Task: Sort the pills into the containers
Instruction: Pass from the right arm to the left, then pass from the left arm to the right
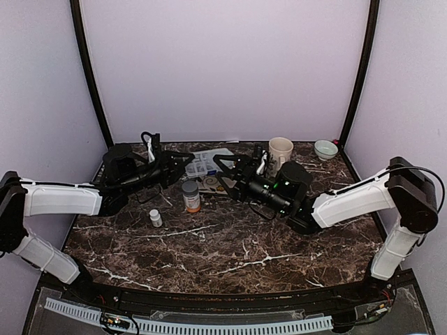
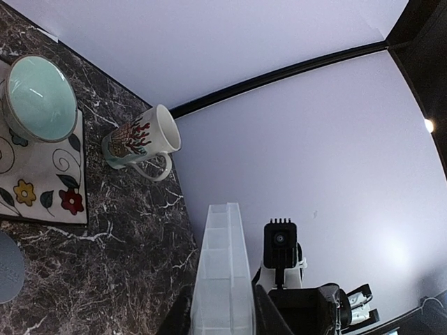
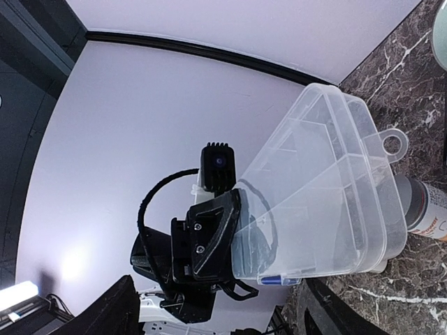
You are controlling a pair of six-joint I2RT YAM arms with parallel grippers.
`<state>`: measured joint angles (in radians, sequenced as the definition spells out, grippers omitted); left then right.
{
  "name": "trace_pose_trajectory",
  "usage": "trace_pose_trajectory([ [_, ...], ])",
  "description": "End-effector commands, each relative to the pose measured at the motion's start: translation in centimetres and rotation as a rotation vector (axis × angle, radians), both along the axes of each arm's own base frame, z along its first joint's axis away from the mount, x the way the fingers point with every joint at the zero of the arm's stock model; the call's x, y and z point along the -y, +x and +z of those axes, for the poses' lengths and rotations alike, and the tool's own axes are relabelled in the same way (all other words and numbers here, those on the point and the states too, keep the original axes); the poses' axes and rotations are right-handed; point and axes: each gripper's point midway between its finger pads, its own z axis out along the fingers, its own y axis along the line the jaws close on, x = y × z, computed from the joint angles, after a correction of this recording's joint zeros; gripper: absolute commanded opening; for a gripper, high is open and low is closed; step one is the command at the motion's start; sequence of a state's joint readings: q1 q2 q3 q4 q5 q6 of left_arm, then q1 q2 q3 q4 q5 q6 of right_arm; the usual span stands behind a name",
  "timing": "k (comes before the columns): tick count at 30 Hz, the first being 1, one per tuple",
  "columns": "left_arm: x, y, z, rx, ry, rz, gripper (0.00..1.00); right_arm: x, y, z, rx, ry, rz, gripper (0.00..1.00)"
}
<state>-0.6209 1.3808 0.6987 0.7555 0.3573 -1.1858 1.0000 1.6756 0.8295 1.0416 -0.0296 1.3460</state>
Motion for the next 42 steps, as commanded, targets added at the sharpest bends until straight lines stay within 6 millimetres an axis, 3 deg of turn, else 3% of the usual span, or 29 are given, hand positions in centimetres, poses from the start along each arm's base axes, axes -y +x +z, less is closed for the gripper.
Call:
trace_pose_trajectory([
  [1,0.8,-0.5,0.8,0.035,-0.015,-0.056,0.0,-0.8,0.0,2.0,0.002,0.09,0.063,0.77],
  [26,1.0,0.1,1.7,0.069,0.005,-0.046,0.0,-2.3,-0.8,0.5,-0.045,0.087,0.137,0.73],
  [28,0.1,0.9,1.7,0.07,0.009,-0.02,0.0,-2.5,-0.6,0.4,-0.044,0.089,0.14,0.7],
  [42,-0.3,1.0,1.1,0.064,0.03,-0.002,0.0,-2.5,0.1,0.0,-0.039,0.061,0.12,0.45],
])
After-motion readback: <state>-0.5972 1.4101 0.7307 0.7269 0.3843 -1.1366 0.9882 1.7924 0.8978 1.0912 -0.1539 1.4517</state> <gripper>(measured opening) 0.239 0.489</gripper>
